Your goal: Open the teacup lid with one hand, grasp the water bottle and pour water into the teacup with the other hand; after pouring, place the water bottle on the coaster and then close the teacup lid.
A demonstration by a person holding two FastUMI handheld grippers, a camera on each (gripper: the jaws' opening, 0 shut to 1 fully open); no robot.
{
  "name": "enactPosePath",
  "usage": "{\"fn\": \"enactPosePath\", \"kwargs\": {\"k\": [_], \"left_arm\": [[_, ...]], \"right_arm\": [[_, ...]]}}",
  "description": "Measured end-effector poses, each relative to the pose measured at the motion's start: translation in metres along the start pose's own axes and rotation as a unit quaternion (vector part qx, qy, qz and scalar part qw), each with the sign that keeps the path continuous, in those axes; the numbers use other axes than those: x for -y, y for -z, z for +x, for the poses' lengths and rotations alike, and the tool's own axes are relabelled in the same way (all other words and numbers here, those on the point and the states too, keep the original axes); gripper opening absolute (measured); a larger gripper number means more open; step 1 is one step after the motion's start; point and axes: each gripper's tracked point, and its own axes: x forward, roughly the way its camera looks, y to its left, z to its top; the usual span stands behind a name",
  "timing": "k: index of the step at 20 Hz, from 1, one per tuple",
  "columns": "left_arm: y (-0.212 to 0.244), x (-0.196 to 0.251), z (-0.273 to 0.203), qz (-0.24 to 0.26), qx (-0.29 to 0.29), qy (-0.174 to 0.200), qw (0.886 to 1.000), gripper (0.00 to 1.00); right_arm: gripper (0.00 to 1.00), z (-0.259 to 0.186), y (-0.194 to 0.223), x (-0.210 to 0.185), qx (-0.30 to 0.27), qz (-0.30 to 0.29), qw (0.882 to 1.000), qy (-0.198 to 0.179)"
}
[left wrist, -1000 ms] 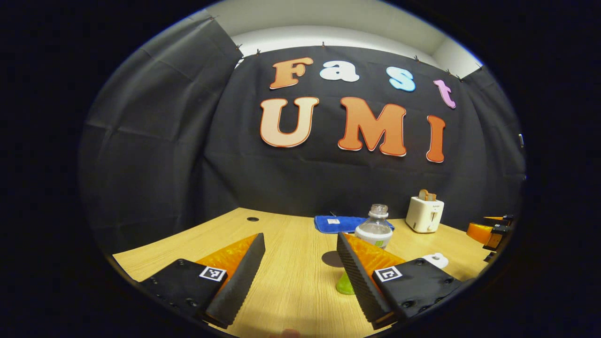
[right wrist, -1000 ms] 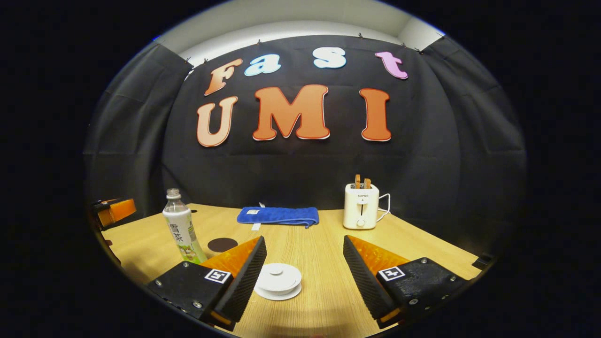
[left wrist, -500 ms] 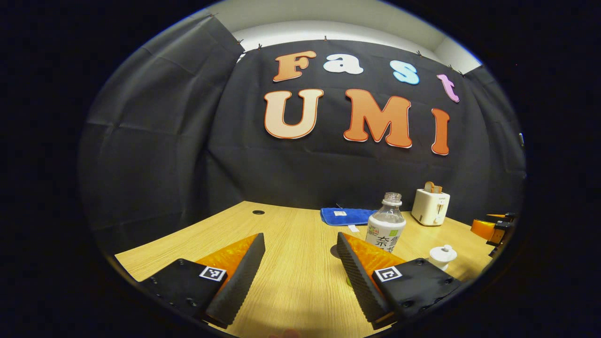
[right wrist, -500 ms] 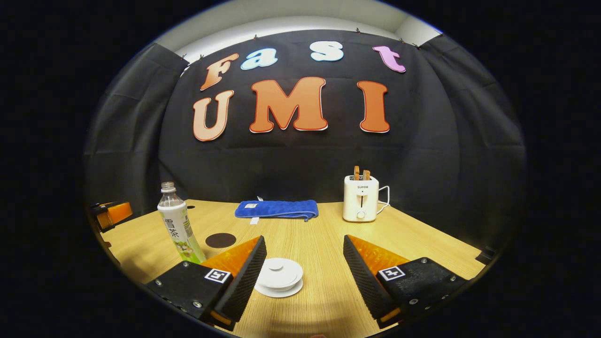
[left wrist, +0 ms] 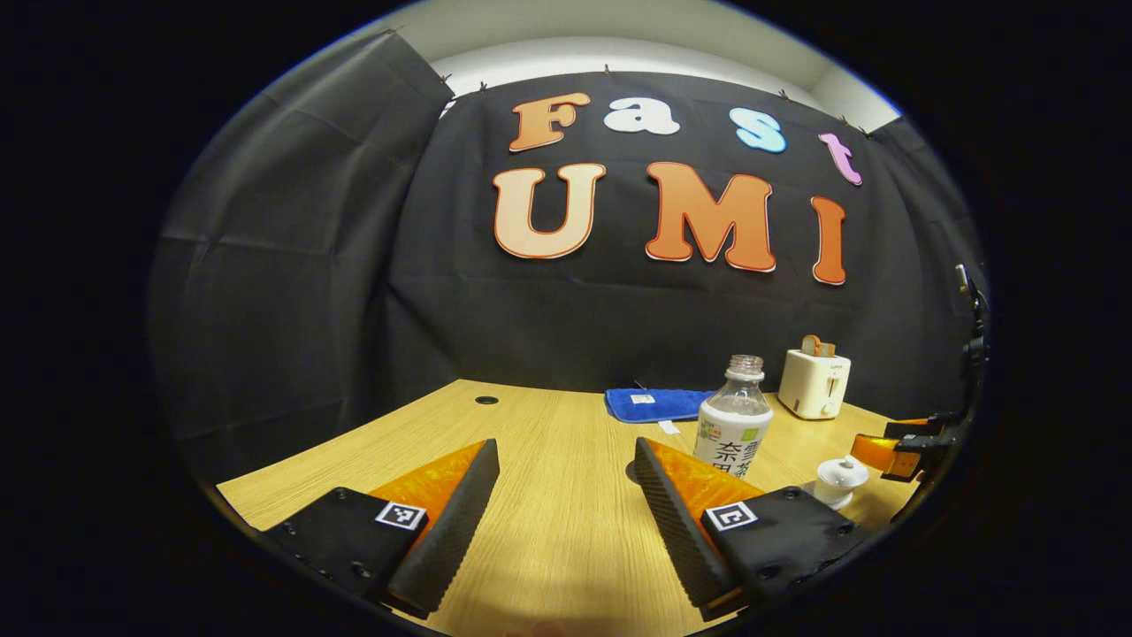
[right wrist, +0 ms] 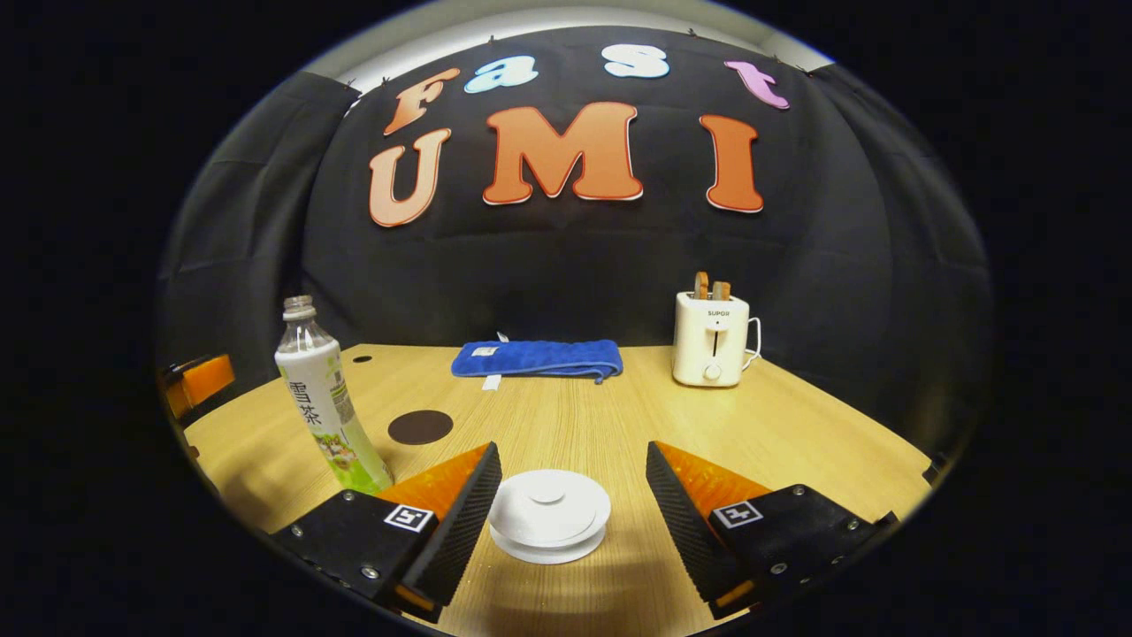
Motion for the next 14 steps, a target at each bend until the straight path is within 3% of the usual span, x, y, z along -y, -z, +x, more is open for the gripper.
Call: {"fn": "enactPosePath", "kwargs": {"k": [5,11,14], "left_arm": [[0.008,0.0,0.006,0.006,-0.01,0.0,1.0,0.99],[0.014,-0.003,0.008,0.011,-0.02,-0.004,1.0,0.99],[0.017,-0.005,0.01,0.014,-0.024,-0.007,1.0,0.99]], "right_arm": [[0.96,0.012,0.012,-0.002,-0.024,0.003,1.0,0.002],[0.66,0.017,0.016,-0.014,-0.05,-0.005,0.999,-0.013],[0.58,0.018,0.017,-0.019,-0.059,-0.016,0.998,-0.019]]}}
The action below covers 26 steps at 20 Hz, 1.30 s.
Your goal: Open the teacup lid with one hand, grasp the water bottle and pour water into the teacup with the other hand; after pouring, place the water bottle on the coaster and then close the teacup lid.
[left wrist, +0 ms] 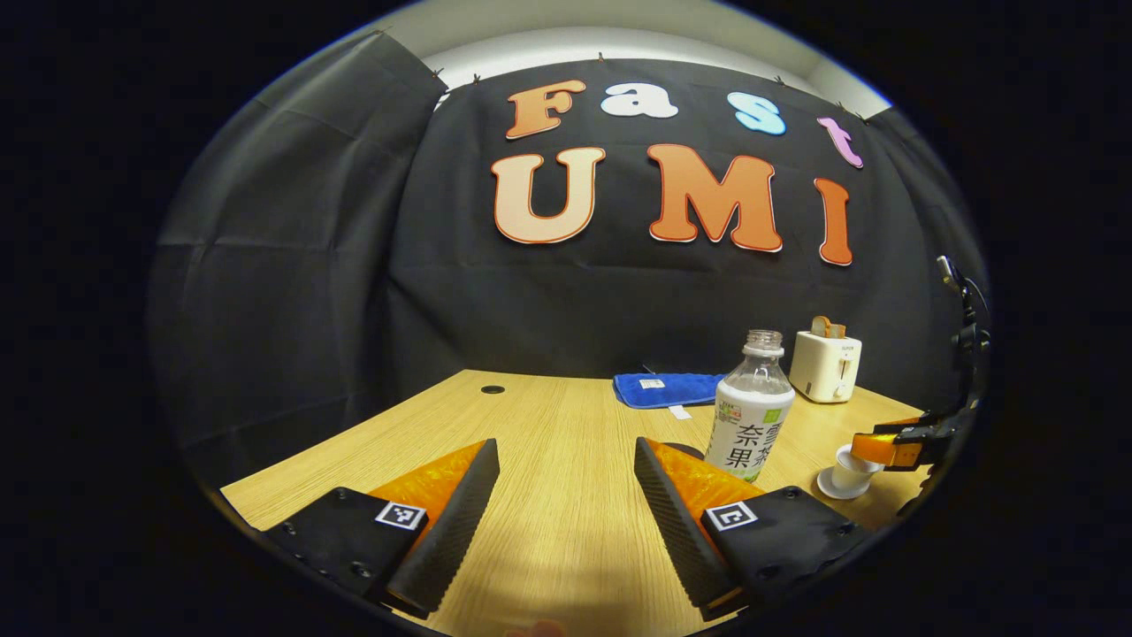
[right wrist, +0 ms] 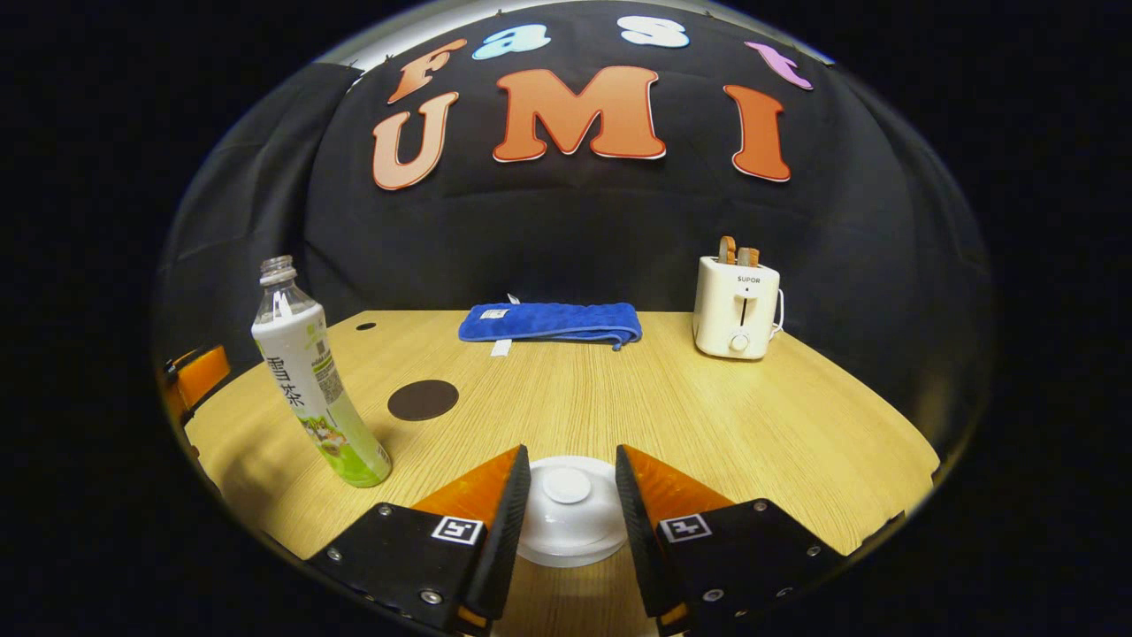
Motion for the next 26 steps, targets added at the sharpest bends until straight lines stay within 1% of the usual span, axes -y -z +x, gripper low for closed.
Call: {"fn": "enactPosePath", "kwargs": {"k": [2,3,5,6,7,8,9,12,13,14,16,17,18,22,24,26], "left_arm": [[0.002,0.0,0.0,0.0,-0.003,0.0,1.0,0.99],[0.004,0.0,0.0,0.0,-0.005,0.0,1.0,0.99],[0.005,0.0,0.001,0.0,-0.006,0.001,1.0,0.99],[0.005,0.0,0.001,0.0,-0.007,0.002,1.0,0.99],[0.007,0.001,0.001,0.0,-0.009,0.003,1.0,0.99],[0.008,0.0,0.0,0.0,-0.01,0.003,1.0,0.99],[0.007,0.001,0.0,0.0,-0.011,0.004,1.0,0.99],[0.004,0.004,-0.004,0.002,-0.008,0.005,1.0,0.99],[0.001,0.007,-0.008,0.002,-0.005,0.008,1.0,0.99],[-0.001,0.011,-0.011,0.003,-0.003,0.012,1.0,0.99],[-0.001,0.027,-0.018,0.001,-0.002,0.028,1.0,0.99],[0.0,0.038,-0.022,-0.002,-0.004,0.04,0.999,0.99],[0.004,0.052,-0.025,-0.006,-0.007,0.055,0.998,0.99],[0.01,0.096,-0.031,-0.008,-0.015,0.098,0.995,0.99],[0.017,0.113,-0.027,-0.001,-0.022,0.11,0.994,0.99],[0.023,0.124,-0.016,0.005,-0.027,0.109,0.994,0.99]], "right_arm": [[0.49,0.0,0.0,-0.002,-0.004,0.003,1.0,-0.003],[0.41,0.001,0.0,-0.002,-0.006,0.003,1.0,-0.001],[0.3,0.002,0.0,-0.001,-0.009,0.003,1.0,-0.002],[0.27,0.002,0.0,-0.001,-0.009,0.001,1.0,-0.003],[0.21,0.002,-0.001,-0.001,-0.009,0.0,1.0,-0.003],[0.24,0.002,-0.001,-0.001,-0.009,0.0,1.0,-0.002],[0.22,0.002,-0.002,0.0,-0.01,0.002,1.0,-0.002],[0.21,-0.005,-0.017,0.005,0.005,0.009,1.0,-0.002],[0.16,-0.009,-0.024,0.007,0.015,0.01,1.0,-0.002],[0.21,-0.015,-0.033,0.011,0.026,0.01,1.0,0.0],[0.2,-0.03,-0.049,0.029,0.048,0.01,0.999,0.01],[0.16,-0.036,-0.052,0.038,0.054,0.011,0.998,0.018],[0.2,-0.041,-0.051,0.053,0.054,0.013,0.998,0.031],[0.2,-0.054,-0.03,0.097,0.043,0.034,0.996,0.067],[0.2,-0.059,-0.018,0.115,0.035,0.044,0.995,0.081],[0.2,-0.063,-0.007,0.133,0.028,0.053,0.994,0.096]]}}
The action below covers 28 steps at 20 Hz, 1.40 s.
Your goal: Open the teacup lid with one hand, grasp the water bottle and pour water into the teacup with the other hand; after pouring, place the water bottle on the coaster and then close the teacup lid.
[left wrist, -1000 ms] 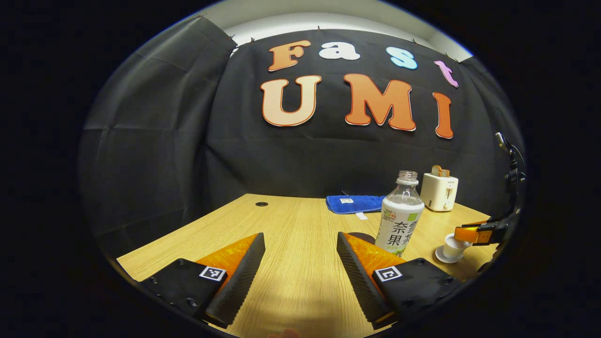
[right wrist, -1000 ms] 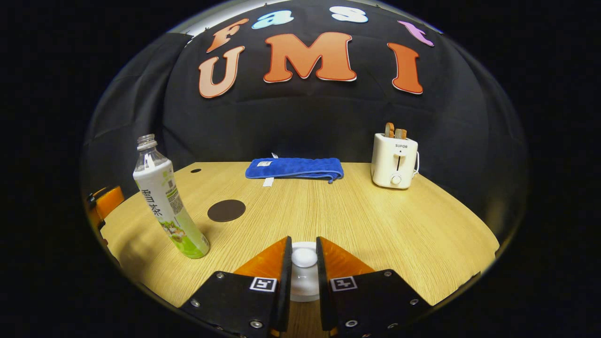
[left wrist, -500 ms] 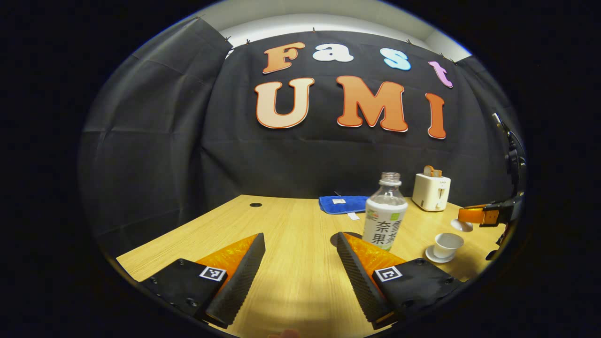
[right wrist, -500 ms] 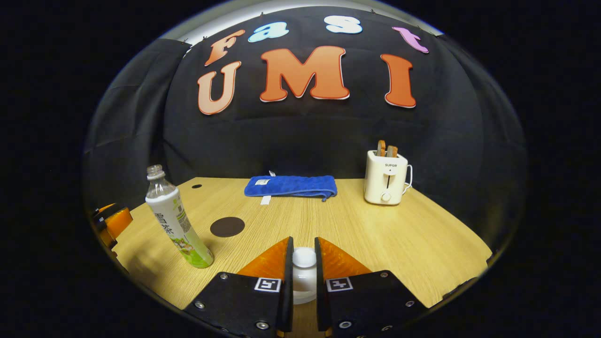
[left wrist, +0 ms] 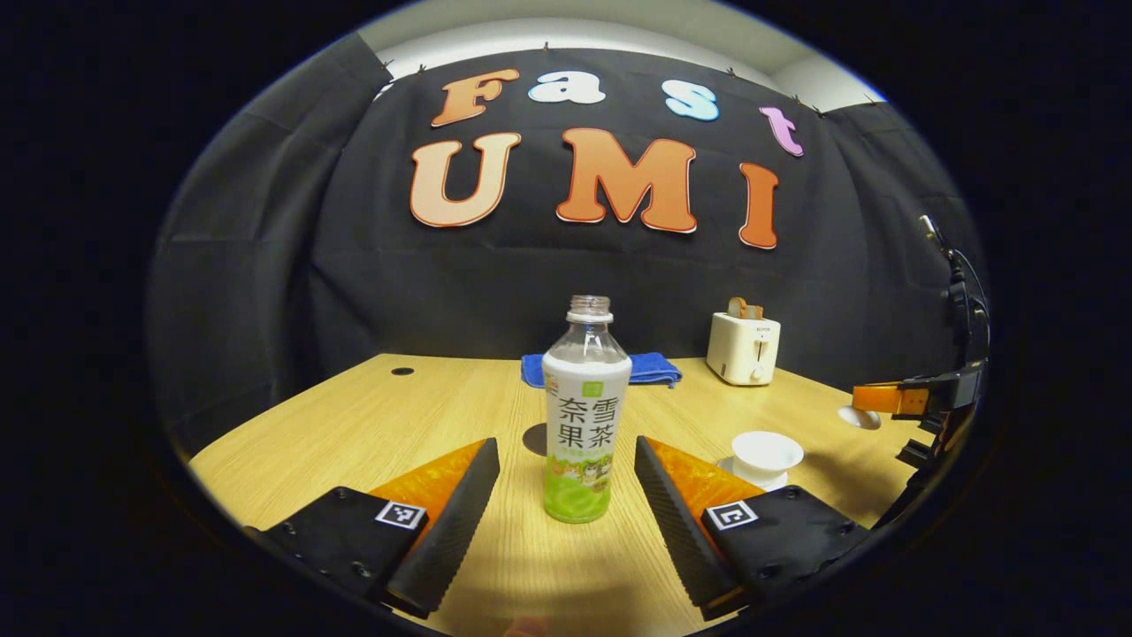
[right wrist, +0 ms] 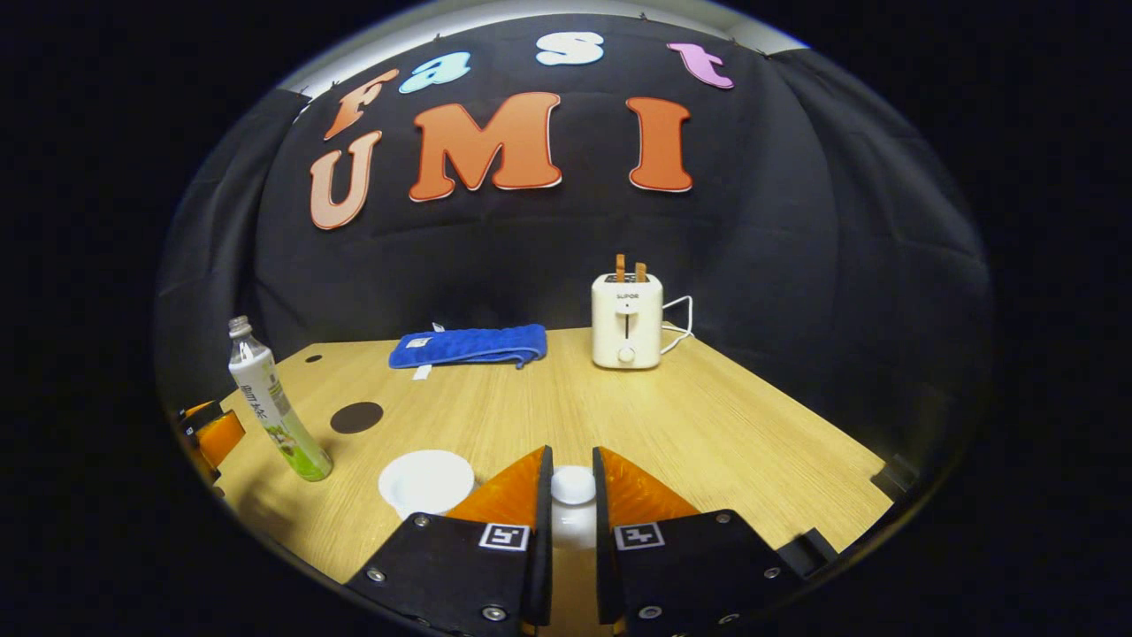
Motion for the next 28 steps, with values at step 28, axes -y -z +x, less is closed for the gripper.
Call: {"fn": "enactPosePath", "kwargs": {"k": [28], "left_arm": [[-0.006,0.003,0.036,0.179,-0.043,-0.026,0.983,0.71]], "right_arm": [[0.2,-0.004,0.035,0.046,-0.03,0.033,0.998,0.043]]}}
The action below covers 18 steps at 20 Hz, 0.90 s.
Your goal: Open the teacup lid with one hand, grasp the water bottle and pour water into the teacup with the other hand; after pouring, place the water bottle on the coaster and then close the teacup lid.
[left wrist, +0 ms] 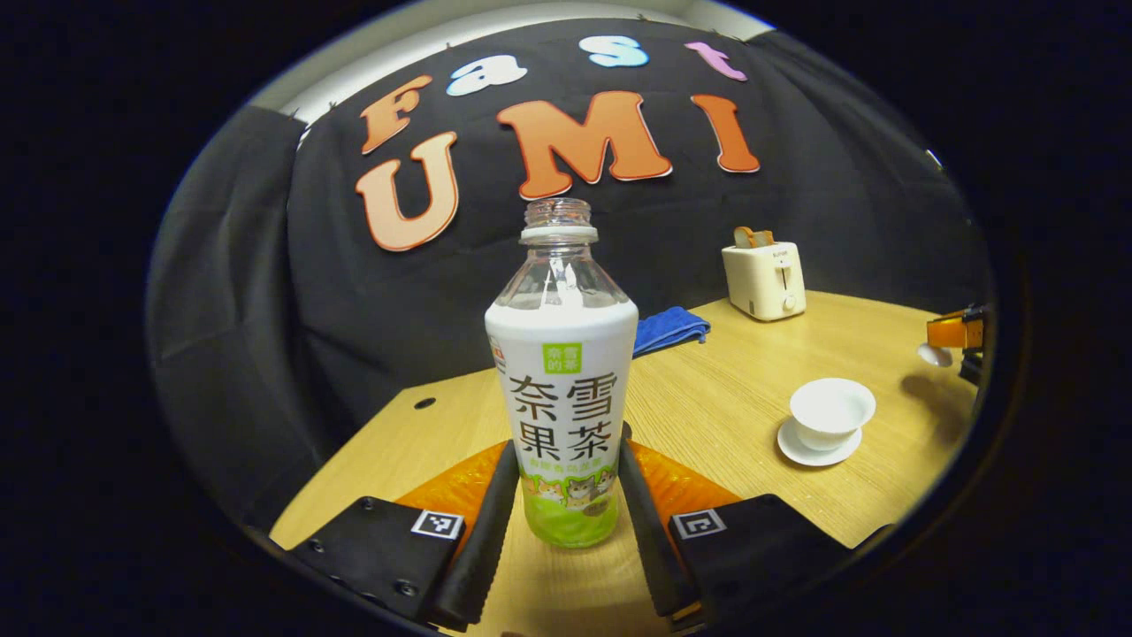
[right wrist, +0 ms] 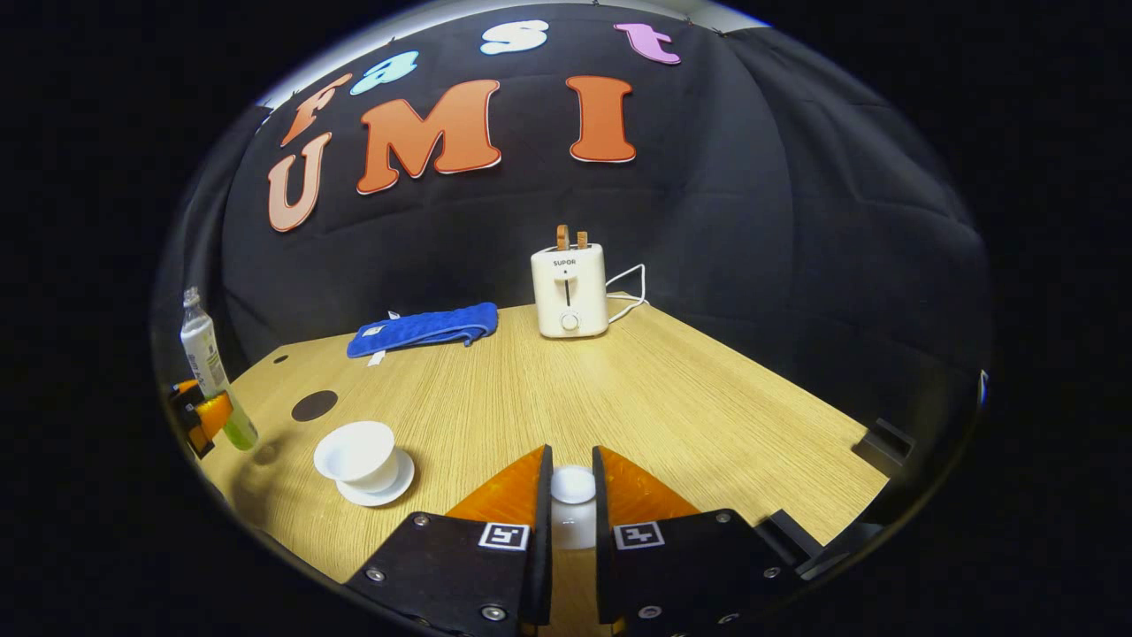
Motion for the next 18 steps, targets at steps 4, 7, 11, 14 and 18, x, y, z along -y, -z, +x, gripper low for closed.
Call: {"fn": "enactPosePath", "kwargs": {"k": [4,7,11,14,18], "left_arm": [[-0.012,0.007,0.001,0.107,-0.001,0.007,0.994,0.7],[-0.016,0.024,0.007,0.202,0.005,0.016,0.979,0.7],[-0.008,0.045,0.015,0.35,0.009,0.033,0.936,0.71],[-0.008,0.051,0.021,0.399,0.002,0.048,0.916,0.71],[-0.021,0.059,0.027,0.477,0.009,0.059,0.877,0.71]], "right_arm": [[0.17,-0.003,0.0,0.003,0.001,0.003,1.0,0.002],[0.2,-0.005,-0.001,0.006,0.001,0.008,1.0,0.002],[0.2,-0.008,-0.002,0.01,0.005,0.017,1.0,0.004],[0.21,-0.008,0.002,0.014,0.002,0.021,1.0,0.007],[0.21,-0.007,0.006,0.01,-0.004,0.024,1.0,0.005]]}}
